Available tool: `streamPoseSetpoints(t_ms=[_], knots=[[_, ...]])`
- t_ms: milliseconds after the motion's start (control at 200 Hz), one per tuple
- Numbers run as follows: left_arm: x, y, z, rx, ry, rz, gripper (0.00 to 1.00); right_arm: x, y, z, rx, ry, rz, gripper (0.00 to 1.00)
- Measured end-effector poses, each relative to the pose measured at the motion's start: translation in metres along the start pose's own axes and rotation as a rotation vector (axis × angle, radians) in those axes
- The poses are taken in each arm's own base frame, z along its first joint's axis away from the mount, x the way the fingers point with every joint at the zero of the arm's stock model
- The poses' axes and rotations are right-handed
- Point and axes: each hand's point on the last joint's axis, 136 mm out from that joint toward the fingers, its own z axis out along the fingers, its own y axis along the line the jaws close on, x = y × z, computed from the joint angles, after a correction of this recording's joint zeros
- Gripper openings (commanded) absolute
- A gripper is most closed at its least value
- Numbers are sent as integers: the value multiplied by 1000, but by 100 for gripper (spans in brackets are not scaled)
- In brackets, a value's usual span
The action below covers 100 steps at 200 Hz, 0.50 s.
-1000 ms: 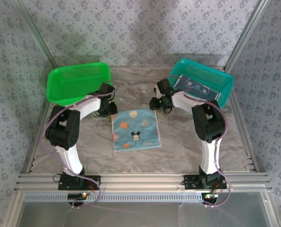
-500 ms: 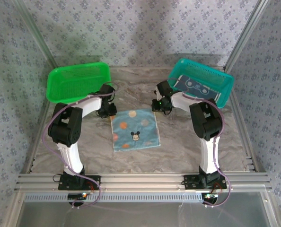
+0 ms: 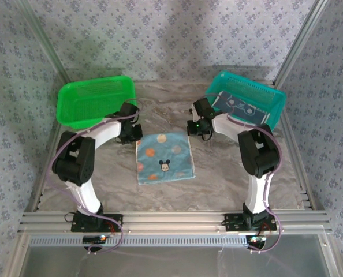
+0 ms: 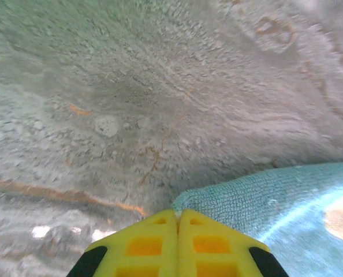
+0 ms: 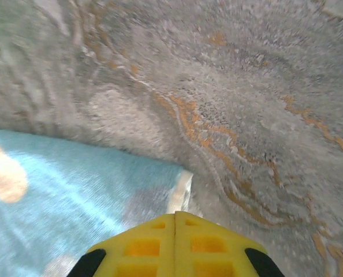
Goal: Fold and stack the towels
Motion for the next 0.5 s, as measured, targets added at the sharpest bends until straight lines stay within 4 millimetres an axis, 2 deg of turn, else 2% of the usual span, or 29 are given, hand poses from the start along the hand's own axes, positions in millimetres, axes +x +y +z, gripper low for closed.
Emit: streamPoseSetpoints(t_ms=[145,220,230,265,280,375,425,500], knots=[[0,-6,-31,43,-65,12,0,-3,15,-31,-24,-69,-30,0],[6,-6,-38,50,-75,22,0,0,21,-39,-34,-86,-45,0],[6,-6,-38,50,-75,22,0,1,22,-39,-35,-87,-46,3],[10,-5,-38,49,-70,26,0,5,23,-38,-35,-82,-48,21],[11,-5,-37,48,-68,27,0,6,23,-38,-36,-78,-44,24],[18,-2,-32,40,-54,32,0,13,23,-30,-34,-57,-40,26],[21,0,-30,34,-48,32,0,15,22,-23,-32,-48,-36,33],[21,1,-27,28,-47,32,0,14,20,-10,-20,-30,-29,38]])
